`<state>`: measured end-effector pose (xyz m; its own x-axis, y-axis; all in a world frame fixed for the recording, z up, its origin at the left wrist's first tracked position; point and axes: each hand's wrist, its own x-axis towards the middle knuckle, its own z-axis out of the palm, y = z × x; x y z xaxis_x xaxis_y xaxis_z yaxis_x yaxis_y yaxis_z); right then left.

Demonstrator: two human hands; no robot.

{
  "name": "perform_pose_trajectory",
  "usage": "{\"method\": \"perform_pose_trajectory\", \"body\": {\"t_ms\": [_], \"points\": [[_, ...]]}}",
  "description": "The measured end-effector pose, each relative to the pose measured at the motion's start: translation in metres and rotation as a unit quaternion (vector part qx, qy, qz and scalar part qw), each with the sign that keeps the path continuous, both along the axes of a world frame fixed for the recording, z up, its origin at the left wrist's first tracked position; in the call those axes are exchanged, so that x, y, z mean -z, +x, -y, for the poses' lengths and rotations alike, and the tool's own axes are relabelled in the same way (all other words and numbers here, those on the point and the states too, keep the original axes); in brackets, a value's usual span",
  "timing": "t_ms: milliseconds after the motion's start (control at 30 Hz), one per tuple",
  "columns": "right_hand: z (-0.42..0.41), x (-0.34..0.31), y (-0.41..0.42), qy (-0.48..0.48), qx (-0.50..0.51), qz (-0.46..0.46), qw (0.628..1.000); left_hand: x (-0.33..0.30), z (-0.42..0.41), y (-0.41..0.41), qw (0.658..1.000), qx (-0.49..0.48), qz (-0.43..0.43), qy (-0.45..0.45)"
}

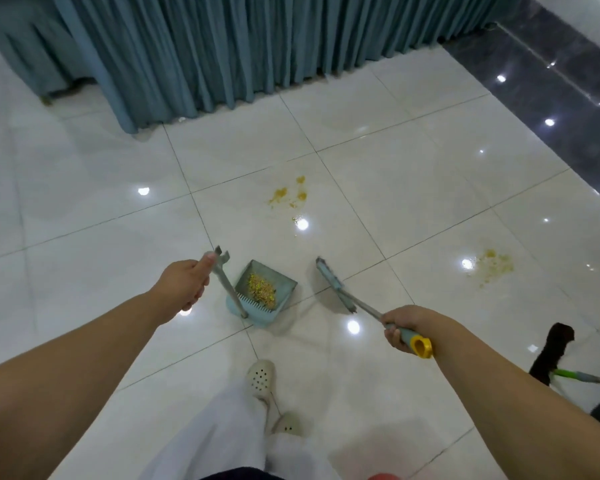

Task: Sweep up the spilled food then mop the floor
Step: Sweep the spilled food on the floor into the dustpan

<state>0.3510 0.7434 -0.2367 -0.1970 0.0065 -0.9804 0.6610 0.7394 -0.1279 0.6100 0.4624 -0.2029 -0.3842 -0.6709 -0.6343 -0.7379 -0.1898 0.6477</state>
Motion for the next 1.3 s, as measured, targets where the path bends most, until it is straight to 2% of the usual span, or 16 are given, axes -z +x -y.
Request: {"method": "perform_pose_trajectory", "body": {"t_ms": [300,467,667,867,1100,1300], "points": [[-0.045,0.035,0.032,-0.054,0.095,0.025,0.994,-0.005,-0.034,0.069,0.982,-0.188,-0.005,-0.027],[-0.046,0.038,0.05,-0.049,0.083,0.008,0.995,-0.007,-0.035,0.101,0.969,-0.244,0.003,-0.031],[-0.035,0.039,0.08,-0.054,0.074,0.008,0.996,0.002,-0.027,0.146,0.991,-0.123,0.04,-0.044],[-0.007,0.037,0.129,-0.032,0.062,-0.007,0.998,0.009,-0.007,0.195,0.997,-0.017,0.065,-0.035],[0.037,0.033,0.215,0.002,-0.003,-0.021,1.0,0.022,0.024,0.251,0.987,0.131,0.093,-0.03],[0.066,0.032,0.3,0.023,-0.061,0.017,0.998,0.027,0.024,0.264,0.969,0.217,0.112,-0.046]]}}
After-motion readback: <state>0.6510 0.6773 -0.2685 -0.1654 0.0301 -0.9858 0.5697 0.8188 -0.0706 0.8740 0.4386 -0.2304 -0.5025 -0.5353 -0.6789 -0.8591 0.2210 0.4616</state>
